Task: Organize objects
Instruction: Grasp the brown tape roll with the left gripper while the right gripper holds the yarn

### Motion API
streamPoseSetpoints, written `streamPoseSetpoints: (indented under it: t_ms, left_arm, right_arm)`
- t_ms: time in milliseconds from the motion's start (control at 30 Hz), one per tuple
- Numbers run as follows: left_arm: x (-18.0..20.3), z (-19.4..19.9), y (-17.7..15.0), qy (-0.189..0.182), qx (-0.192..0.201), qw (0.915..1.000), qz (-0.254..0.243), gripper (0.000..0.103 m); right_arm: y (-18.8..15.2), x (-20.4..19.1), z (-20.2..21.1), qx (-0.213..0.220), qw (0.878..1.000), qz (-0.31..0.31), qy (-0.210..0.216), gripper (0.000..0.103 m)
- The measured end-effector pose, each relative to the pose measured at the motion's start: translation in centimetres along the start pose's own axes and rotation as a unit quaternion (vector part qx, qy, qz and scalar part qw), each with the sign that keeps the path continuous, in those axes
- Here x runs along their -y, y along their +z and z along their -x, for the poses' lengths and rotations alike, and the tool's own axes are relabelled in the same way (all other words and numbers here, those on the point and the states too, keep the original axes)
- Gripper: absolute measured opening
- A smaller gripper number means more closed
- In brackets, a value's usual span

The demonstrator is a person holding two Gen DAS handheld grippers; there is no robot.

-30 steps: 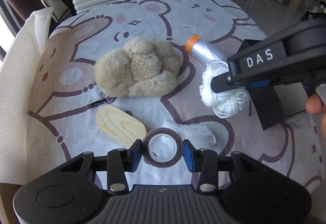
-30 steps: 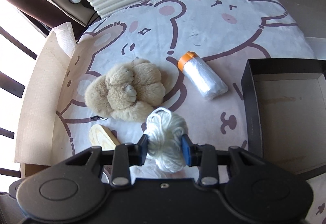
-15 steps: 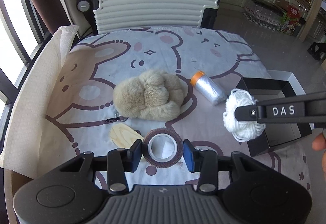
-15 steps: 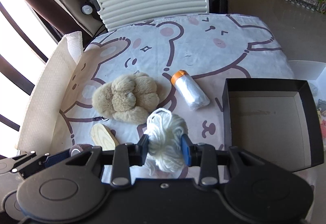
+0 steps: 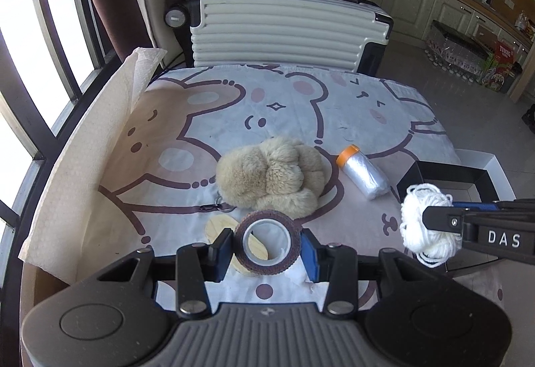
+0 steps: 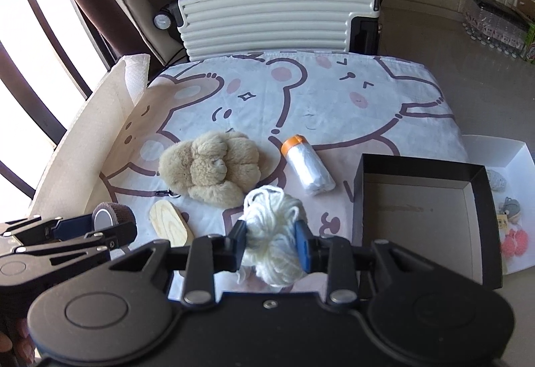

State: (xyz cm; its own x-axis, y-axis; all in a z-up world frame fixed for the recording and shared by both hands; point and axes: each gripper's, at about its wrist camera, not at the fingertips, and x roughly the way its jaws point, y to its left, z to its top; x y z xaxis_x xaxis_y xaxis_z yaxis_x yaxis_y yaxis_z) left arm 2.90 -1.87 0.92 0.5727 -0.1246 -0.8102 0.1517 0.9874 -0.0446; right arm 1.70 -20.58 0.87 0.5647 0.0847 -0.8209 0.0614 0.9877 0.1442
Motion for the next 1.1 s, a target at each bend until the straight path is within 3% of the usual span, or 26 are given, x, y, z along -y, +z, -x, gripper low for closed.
streamPoseSetpoints:
  t_ms: [133,267,467,567,667,767,867,933,967,1000,1033,1100]
  left_arm:
    - [0.0,0.1,0.0,0.002,0.000,1.0000,-0.002,0.044]
    - [-0.1,0.0,-0.1,0.004,-0.003,1.0000,-0.005,0.044]
    - [-0.2,-0.6,0.0,-0.002,-0.006,0.9999,-0.009,0.044]
    - [-0.6,-1.0,0.1,-0.002,-0.007,1.0000,-0.002,0.044]
    - [-1.6,-1.2,0.2,-0.001,-0.008,0.9999,0.012,0.044]
    - [-3.4,-1.1,0.3,0.001,-0.003,0.9993,0.038,0.043]
    - [-4.5,-1.1,0.4,0.007,-0.002,0.9986,0.052,0.043]
    - [-4.7,-1.1,0.3,0.007,-0.003,0.9986,0.053,0.043]
    - [-4.7,-1.1,0.3,0.006,-0.003,0.9987,0.051,0.043]
    - [-4.8,-1.1,0.2,0.004,-0.003,0.9988,0.050,0.043]
    - [-4.8,-1.0,0.2,0.002,-0.002,0.9989,0.047,0.044]
    - [-4.9,-1.0,0.3,0.002,0.001,0.9991,0.043,0.043]
  right_arm:
    - [0.1,-0.3,0.0,0.001,1.000,0.004,0.003,0.018]
    - [-0.1,-0.4,-0.7,-0.012,1.000,0.010,0.003,0.019]
    - [-1.6,-0.9,-4.1,-0.078,0.996,0.051,0.001,0.038]
    - [-3.1,-2.3,-6.0,-0.136,0.984,0.104,0.041,0.052]
    - [-5.7,-5.4,-6.8,-0.183,0.956,0.208,0.096,0.063]
    - [-8.5,-9.0,-6.8,-0.215,0.915,0.310,0.139,0.070]
    - [-12.0,-12.4,-7.6,-0.258,0.867,0.394,0.165,0.076]
    - [-15.0,-14.3,-8.9,-0.293,0.830,0.449,0.152,0.068]
    - [-16.5,-14.9,-9.6,-0.306,0.811,0.482,0.130,0.052]
    - [-17.4,-15.2,-10.2,-0.311,0.796,0.507,0.110,0.043]
    - [-17.6,-15.3,-10.7,-0.318,0.792,0.511,0.101,0.043]
    - [-16.4,-15.0,-11.0,-0.321,0.811,0.475,0.115,0.040]
